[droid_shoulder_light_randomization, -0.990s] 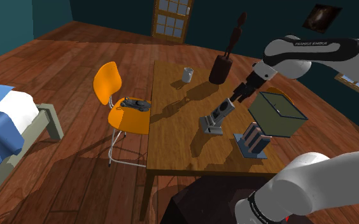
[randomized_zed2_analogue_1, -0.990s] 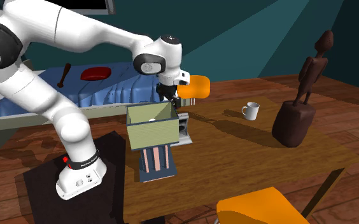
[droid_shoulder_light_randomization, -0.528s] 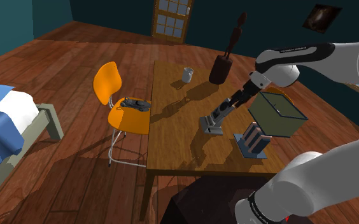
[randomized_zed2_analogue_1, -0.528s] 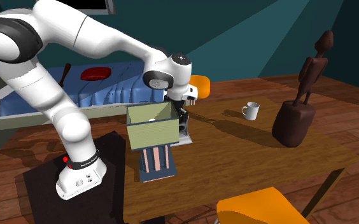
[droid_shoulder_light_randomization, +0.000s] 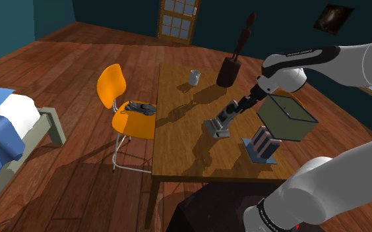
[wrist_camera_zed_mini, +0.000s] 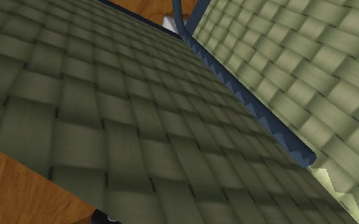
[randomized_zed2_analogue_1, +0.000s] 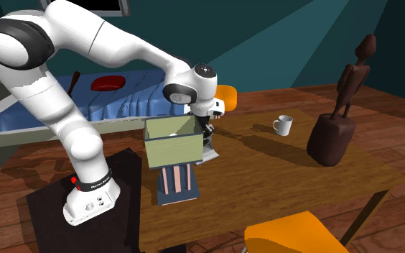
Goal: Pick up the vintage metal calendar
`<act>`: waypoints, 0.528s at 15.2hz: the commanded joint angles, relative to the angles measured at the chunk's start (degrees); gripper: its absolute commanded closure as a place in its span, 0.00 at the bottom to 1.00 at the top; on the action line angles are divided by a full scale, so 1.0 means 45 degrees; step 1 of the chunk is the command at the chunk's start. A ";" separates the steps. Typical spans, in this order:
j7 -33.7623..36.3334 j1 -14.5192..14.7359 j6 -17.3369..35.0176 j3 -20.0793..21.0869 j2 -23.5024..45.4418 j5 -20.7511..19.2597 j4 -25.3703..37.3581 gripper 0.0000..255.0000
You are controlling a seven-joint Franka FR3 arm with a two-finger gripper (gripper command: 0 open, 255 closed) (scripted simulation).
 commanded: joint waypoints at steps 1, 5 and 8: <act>-0.0094 -0.0062 -0.0069 -0.0167 0.0231 0.0012 -0.0185 1.00; -0.0080 0.0094 -0.0006 -0.0129 0.0508 0.0224 0.0001 1.00; 0.0102 -0.0052 -0.0011 -0.0039 0.0064 -0.0066 -0.0329 1.00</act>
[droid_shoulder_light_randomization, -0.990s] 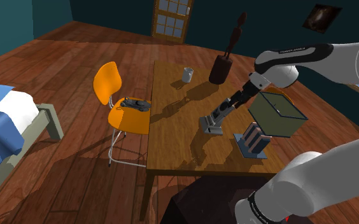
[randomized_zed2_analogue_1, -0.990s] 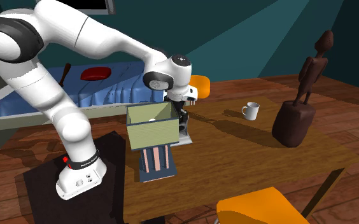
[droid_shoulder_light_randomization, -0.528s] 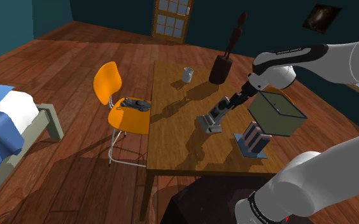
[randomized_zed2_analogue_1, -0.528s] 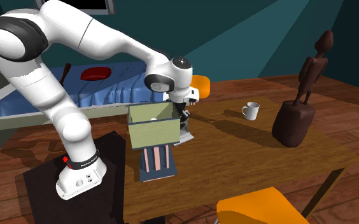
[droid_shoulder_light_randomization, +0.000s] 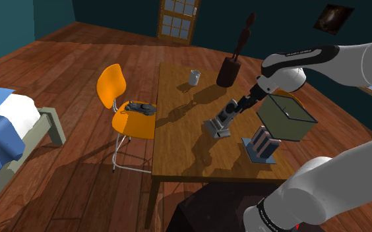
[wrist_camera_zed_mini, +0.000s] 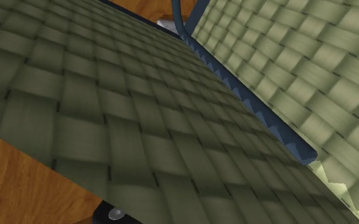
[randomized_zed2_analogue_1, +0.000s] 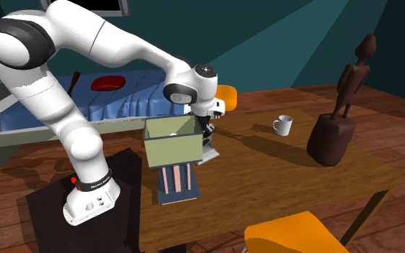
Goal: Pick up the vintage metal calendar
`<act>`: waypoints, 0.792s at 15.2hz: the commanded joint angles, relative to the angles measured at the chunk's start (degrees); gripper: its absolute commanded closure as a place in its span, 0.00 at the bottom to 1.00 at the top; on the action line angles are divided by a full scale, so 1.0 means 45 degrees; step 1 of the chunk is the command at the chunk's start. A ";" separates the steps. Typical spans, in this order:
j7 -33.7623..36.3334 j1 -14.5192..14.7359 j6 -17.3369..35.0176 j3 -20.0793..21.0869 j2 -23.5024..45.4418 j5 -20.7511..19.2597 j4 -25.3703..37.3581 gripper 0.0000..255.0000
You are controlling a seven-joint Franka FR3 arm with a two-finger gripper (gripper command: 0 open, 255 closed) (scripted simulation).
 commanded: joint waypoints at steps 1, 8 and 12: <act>0.0078 -0.0103 -0.0209 0.0005 -0.0123 -0.0214 -0.0306 1.00; 0.0822 -0.0296 -0.1325 0.0290 -0.0819 -0.0765 0.0325 1.00; 0.1179 -0.0372 -0.1970 0.0438 -0.1132 -0.0984 0.0749 1.00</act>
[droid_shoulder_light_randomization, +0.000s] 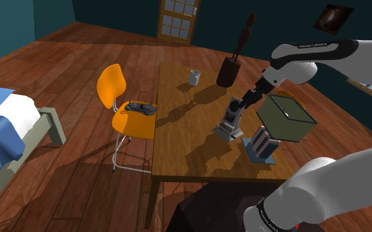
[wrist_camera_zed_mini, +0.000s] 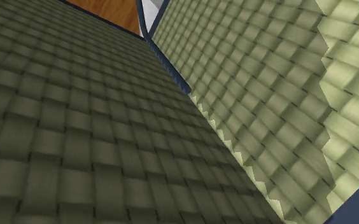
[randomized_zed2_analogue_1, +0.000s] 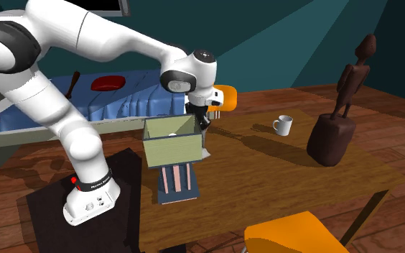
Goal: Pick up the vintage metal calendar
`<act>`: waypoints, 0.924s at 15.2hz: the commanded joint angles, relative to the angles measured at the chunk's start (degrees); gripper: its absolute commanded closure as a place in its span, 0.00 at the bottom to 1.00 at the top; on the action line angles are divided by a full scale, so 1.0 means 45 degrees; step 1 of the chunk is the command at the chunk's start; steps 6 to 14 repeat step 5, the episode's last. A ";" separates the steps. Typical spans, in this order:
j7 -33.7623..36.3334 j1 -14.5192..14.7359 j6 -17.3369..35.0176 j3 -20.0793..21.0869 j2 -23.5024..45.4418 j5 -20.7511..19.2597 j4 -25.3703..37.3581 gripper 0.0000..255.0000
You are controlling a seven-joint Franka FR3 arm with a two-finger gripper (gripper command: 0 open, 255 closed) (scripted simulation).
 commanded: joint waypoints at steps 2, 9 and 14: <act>0.0262 -0.0028 -0.0492 0.0111 -0.0187 -0.0119 0.0380 1.00; 0.0353 -0.0042 -0.0679 0.0149 -0.0259 -0.0166 0.0515 1.00; 0.0353 -0.0042 -0.0679 0.0149 -0.0259 -0.0166 0.0515 1.00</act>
